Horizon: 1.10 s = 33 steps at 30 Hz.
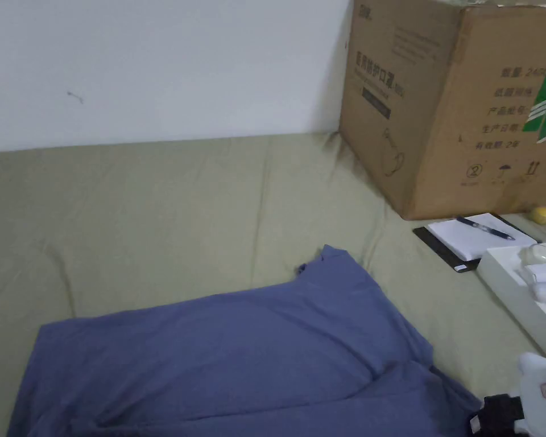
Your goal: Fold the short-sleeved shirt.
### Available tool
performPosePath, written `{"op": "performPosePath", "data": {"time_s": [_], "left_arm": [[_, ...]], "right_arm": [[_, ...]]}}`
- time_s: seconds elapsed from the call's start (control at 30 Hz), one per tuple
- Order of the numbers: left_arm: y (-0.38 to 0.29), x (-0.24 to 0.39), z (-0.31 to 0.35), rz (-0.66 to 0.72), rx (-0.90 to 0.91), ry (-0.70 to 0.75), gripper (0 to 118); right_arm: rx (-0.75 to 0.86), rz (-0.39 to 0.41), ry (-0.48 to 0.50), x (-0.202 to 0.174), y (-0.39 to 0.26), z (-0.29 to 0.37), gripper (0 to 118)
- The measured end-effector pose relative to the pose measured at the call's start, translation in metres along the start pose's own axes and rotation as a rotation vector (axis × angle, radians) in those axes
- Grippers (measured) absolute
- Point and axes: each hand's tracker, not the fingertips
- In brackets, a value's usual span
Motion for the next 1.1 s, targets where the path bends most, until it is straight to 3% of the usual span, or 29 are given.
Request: {"op": "performPosePath", "data": {"time_s": [0.1,0.13,0.17,0.2,0.27,0.4,0.47,0.5,0.53,0.57,0.6,0.63,0.7,0.8,0.87,0.93,0.97,1.03,1.1], "left_arm": [[-0.003,0.005,0.002,-0.058,0.058,0.118,55],[-0.003,0.008,0.007,-0.076,0.087,0.158,96],[-0.003,0.012,0.018,-0.088,0.141,0.201,113],[-0.003,0.015,0.031,-0.110,0.207,0.186,117],[-0.001,0.029,0.057,-0.092,0.303,0.121,116],[-0.011,0.056,0.106,-0.002,0.539,-0.167,116],[-0.024,0.067,0.124,-0.018,0.711,-0.311,114],[-0.028,0.076,0.129,-0.045,0.766,-0.304,109],[-0.031,0.084,0.133,-0.073,0.819,-0.277,91],[-0.033,0.093,0.137,-0.112,0.868,-0.225,61],[-0.034,0.100,0.137,-0.142,0.898,-0.182,24],[-0.032,0.107,0.137,-0.161,0.916,-0.131,0],[-0.023,0.112,0.136,-0.164,0.938,-0.092,0],[0.014,0.097,0.127,-0.159,0.940,-0.137,0],[0.061,0.084,0.122,-0.160,0.867,-0.004,0],[0.119,0.064,0.100,-0.167,0.675,0.055,0],[0.157,0.051,0.078,-0.155,0.491,0.060,0],[0.213,0.026,0.028,-0.142,0.165,-0.018,0],[0.241,0.003,-0.019,-0.102,-0.003,-0.049,0]], "right_arm": [[0.063,0.014,-0.037,-0.012,-0.005,0.003,25],[0.074,0.024,-0.052,-0.016,-0.006,0.007,59],[0.070,0.037,-0.049,-0.015,-0.002,0.011,97],[0.087,0.064,-0.032,-0.020,-0.004,0.018,118],[0.190,0.106,0.013,-0.036,-0.005,0.044,108],[0.373,0.207,0.091,-0.082,-0.017,0.077,114],[0.516,0.291,0.196,-0.128,-0.041,0.093,110],[0.601,0.334,0.236,-0.143,-0.051,0.098,104],[0.664,0.376,0.240,-0.156,-0.057,0.101,82],[0.728,0.433,0.223,-0.165,-0.058,0.097,52],[0.777,0.483,0.193,-0.178,-0.061,0.097,20],[0.812,0.516,0.174,-0.189,-0.062,0.096,0],[0.855,0.520,0.185,-0.208,-0.059,0.094,0],[0.796,0.475,0.287,-0.220,-0.039,0.090,0],[0.789,0.476,0.245,-0.227,-0.030,0.085,0],[0.753,0.478,0.211,-0.228,-0.019,0.076,0],[0.716,0.476,0.229,-0.228,-0.013,0.070,0],[0.670,0.460,0.247,-0.226,-0.004,0.055,0],[0.632,0.445,0.217,-0.225,0.003,0.040,0]]}}
